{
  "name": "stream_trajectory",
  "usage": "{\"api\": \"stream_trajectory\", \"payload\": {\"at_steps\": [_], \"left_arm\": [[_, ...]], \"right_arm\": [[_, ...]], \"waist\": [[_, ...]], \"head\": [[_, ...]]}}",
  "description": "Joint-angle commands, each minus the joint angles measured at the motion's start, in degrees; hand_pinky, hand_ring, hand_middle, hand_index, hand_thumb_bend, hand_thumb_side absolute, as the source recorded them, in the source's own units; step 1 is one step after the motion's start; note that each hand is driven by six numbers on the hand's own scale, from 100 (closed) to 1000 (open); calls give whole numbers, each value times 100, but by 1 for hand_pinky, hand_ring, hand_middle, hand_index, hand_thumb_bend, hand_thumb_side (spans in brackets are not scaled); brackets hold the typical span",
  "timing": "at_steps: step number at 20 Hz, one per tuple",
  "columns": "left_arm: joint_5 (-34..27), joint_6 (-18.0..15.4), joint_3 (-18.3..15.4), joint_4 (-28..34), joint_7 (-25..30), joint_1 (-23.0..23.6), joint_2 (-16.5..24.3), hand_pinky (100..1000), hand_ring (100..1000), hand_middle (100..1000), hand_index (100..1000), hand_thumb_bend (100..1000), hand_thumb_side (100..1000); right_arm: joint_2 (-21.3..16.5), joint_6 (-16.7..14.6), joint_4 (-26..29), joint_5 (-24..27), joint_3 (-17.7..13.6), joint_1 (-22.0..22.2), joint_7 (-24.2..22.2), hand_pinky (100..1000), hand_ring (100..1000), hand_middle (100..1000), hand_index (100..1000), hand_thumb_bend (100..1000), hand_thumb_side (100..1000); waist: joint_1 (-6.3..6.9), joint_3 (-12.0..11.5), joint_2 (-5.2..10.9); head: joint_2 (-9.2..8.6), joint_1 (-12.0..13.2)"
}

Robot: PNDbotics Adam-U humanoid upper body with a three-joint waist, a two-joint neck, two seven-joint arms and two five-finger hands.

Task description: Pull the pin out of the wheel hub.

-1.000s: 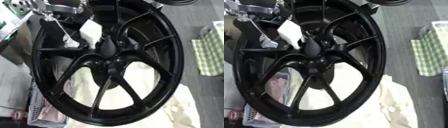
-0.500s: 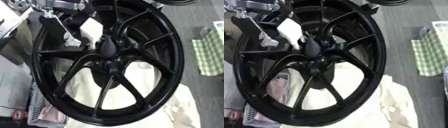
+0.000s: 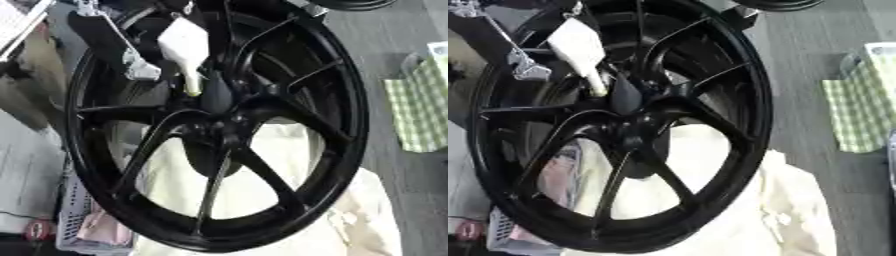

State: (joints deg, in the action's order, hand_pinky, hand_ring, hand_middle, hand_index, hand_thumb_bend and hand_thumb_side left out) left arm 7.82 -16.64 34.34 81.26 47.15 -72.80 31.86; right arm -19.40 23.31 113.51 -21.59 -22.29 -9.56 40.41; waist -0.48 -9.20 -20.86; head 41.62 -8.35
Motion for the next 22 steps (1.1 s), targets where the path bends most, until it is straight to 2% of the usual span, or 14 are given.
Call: {"api": "stream_trajectory", "payload": {"at_steps": [1,8,13,17,22], "left_arm": [[-215,-359,-287,97,482,-174,168,689,348,100,185,100,258],[-1246,269,-982,180,482,-460,298,703,349,100,192,100,244],[-1770,549,-1548,80,482,-413,616,707,355,100,197,100,248],[-2043,662,-2209,-259,418,-104,1126,718,367,100,202,100,273],[-2338,730,-3172,-975,-342,690,2050,727,389,100,213,100,317]], "right_arm": [[-81,1165,108,-32,-68,-30,1156,699,684,750,759,100,526],[-98,1197,108,-55,-67,-12,1156,699,684,750,759,100,525],[-129,1240,108,-109,-89,13,1156,700,685,750,758,100,525],[-158,1288,108,-166,-135,47,1156,700,685,750,758,100,525],[-189,1355,108,-257,-234,83,1156,700,685,750,758,100,525]], "waist": [[-9,-5,152],[-18,-47,165],[-23,-98,193],[-22,-169,220],[-14,-274,238]], "head": [[-53,6],[-14,-15],[19,-59],[52,-99],[74,-188]]}}
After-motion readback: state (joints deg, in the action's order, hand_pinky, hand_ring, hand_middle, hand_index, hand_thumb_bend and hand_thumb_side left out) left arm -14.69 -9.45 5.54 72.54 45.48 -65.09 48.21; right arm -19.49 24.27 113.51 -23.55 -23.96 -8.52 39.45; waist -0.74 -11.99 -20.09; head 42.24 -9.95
